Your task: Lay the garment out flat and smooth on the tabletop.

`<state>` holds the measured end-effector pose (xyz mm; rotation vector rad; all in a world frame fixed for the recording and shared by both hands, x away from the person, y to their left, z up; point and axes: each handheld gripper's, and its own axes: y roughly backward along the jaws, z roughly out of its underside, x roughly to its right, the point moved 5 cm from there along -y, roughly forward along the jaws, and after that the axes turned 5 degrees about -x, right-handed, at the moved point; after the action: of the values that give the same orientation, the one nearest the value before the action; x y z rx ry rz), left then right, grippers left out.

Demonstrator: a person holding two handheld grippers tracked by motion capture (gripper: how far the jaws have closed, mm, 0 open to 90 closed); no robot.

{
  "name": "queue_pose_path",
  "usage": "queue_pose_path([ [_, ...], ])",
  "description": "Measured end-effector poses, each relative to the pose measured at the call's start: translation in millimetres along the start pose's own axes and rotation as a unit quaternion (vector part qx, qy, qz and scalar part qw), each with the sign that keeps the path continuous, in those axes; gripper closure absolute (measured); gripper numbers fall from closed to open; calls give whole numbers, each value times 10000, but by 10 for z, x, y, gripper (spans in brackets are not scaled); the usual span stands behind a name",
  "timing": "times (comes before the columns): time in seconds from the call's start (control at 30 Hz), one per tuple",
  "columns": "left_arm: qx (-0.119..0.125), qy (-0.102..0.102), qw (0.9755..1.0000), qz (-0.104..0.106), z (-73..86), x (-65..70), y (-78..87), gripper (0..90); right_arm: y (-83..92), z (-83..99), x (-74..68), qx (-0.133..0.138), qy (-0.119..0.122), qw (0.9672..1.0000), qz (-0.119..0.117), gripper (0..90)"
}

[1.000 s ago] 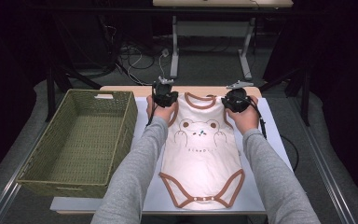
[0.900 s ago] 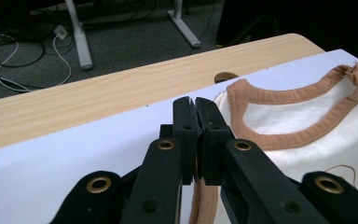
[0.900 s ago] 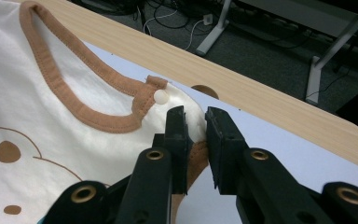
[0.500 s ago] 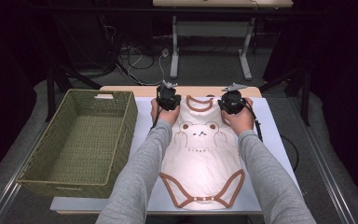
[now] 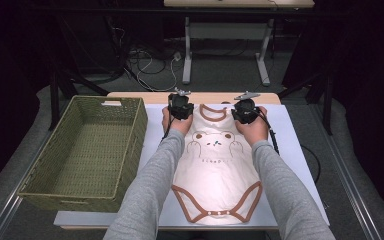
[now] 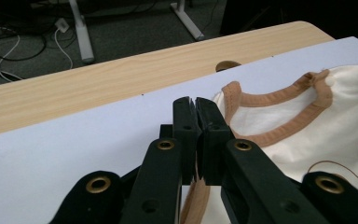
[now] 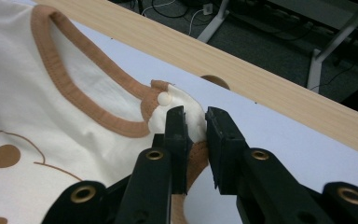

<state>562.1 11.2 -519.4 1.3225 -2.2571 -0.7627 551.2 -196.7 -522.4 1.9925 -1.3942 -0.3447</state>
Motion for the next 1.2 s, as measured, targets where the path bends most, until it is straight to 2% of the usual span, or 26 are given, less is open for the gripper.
queue_pose_path([
  [0.23, -40, 14, 10000, 45, 30, 60, -48, 874, -16, -8, -96, 10, 54, 10000, -69, 785],
  [0.5, -96, -19, 9999, 87, 72, 107, -90, 857, -11, -9, -110, 11, 65, 9999, -77, 779],
  [0.57, -73, 13, 10000, -15, 68, 96, -86, 807, -21, -10, -96, 27, 99, 9999, -51, 729],
  [0.6, -91, 35, 9999, -26, 71, 87, -81, 758, -24, -10, -88, 36, 100, 9999, -1, 682],
  [0.73, -83, 61, 9999, -47, 71, 19, -61, 667, -30, 8, -34, 14, 268, 9995, 185, 576],
  [0.9, -111, 143, 9998, -56, 100, -53, -51, 534, -13, 39, 21, -72, 374, 9989, 288, 522],
  [1.2, -100, 260, 9996, 54, 152, -109, 0, 413, 30, 99, 82, -191, 208, 9993, 260, 436],
])
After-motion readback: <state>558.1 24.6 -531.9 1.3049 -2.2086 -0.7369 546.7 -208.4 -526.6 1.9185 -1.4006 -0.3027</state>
